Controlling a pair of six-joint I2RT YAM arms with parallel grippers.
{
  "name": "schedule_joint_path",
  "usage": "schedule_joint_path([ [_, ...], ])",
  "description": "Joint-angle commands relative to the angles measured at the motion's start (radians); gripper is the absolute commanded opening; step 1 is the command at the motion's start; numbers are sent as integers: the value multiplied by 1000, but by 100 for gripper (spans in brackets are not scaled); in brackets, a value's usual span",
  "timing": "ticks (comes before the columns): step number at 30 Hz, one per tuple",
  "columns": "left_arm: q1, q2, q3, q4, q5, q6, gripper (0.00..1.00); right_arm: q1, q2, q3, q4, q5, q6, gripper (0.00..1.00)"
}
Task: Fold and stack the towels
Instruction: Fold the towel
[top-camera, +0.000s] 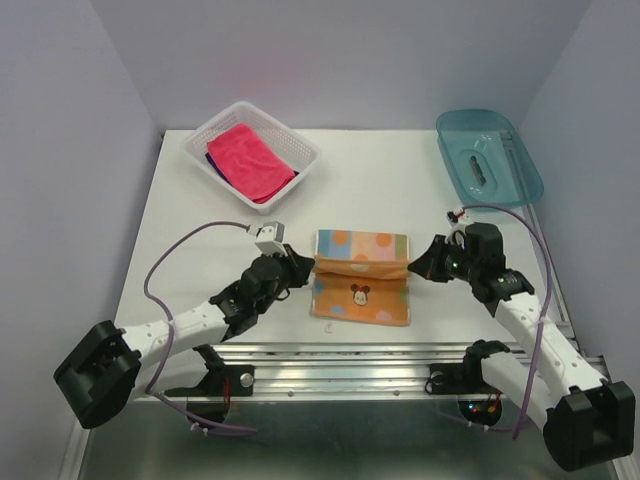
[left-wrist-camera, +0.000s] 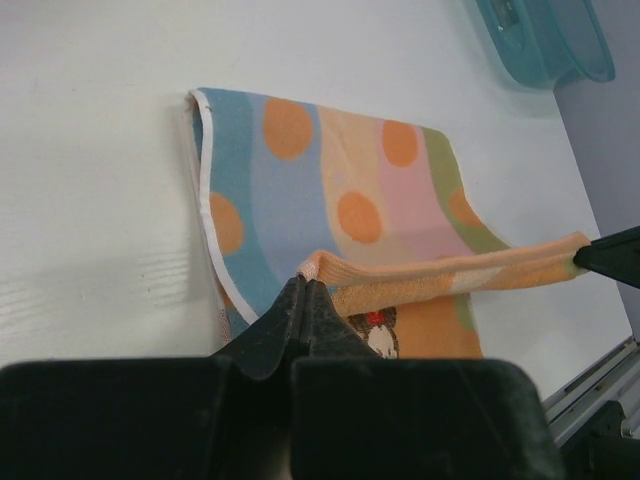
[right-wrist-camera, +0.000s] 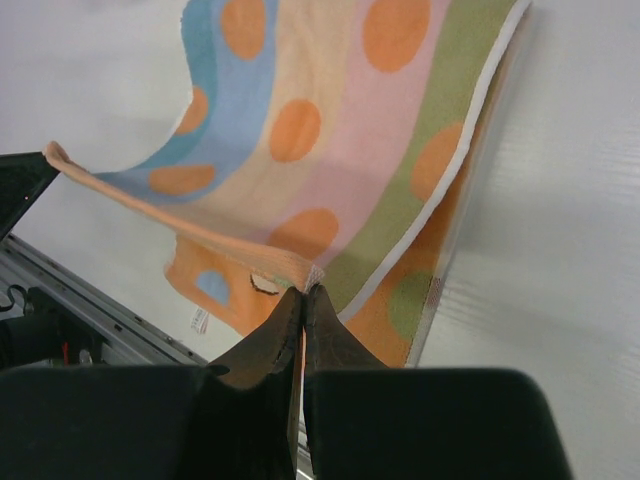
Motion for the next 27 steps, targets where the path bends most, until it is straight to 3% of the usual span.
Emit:
schedule_joint_path([
  [1, -15, -2, -24, 11, -20, -14, 0, 2, -36, -61, -7, -21, 34, 1],
  [17, -44, 84, -99, 54, 35, -74, 0, 7, 16, -219, 81, -77, 108, 1],
  [27, -54, 96, -122, 47, 95, -111, 0, 10, 21, -256, 93, -78, 129, 13],
])
